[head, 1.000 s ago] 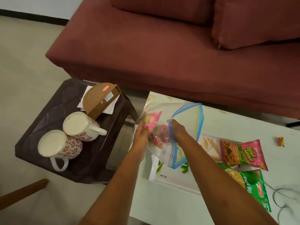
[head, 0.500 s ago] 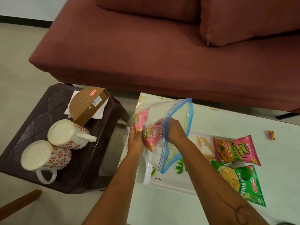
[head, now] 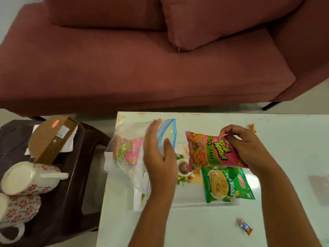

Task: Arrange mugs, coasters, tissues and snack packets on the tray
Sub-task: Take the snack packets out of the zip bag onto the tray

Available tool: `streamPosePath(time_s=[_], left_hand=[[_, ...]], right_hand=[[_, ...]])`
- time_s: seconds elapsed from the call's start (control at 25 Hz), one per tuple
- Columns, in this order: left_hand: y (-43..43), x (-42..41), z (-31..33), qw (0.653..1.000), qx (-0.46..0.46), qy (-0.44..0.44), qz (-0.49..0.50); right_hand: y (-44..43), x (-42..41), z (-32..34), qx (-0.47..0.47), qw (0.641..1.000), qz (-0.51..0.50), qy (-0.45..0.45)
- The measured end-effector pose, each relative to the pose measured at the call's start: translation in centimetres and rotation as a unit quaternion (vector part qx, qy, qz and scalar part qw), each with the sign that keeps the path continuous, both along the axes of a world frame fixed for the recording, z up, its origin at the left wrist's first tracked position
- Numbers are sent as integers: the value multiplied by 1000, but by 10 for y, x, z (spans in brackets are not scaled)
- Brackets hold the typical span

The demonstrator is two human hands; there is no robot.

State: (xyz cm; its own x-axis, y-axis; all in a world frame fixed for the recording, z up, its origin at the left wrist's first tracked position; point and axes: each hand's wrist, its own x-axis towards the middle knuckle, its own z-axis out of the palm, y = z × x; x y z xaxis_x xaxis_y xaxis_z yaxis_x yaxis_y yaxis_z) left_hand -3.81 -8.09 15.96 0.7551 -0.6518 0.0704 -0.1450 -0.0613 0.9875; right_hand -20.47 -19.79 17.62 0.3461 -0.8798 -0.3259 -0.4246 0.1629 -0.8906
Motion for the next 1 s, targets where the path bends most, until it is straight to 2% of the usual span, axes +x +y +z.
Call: streamPosePath(time_s=[0.12,0.24,0.44,0.6,0.76,0.88,1.0], left_hand=[[-5,-60,-21,976,79,25,-201],[0,-86,-69,933,200,23,-297],[-7,-73,-124,916,271,-61,-291],[-21,-75,-144,898,300,-80,-313],[-23,-90,-159,887,293,-96,-345],[-27,-95,-168,883,304,-121,-337],[-28,-94,-180,851,347,-182,-349]], right_hand=[[-9,-26,-45,19,997,-6,80],[-6,-25,-87,34,994,18,102],[-15,-7,-133,-18,991,51,122],[-16,-5,-144,-58,983,86,152],[4,-17,-153,-105,969,31,221],[22,-21,-157,-113,967,-11,227],[23,-22,-162,-121,960,-9,251]])
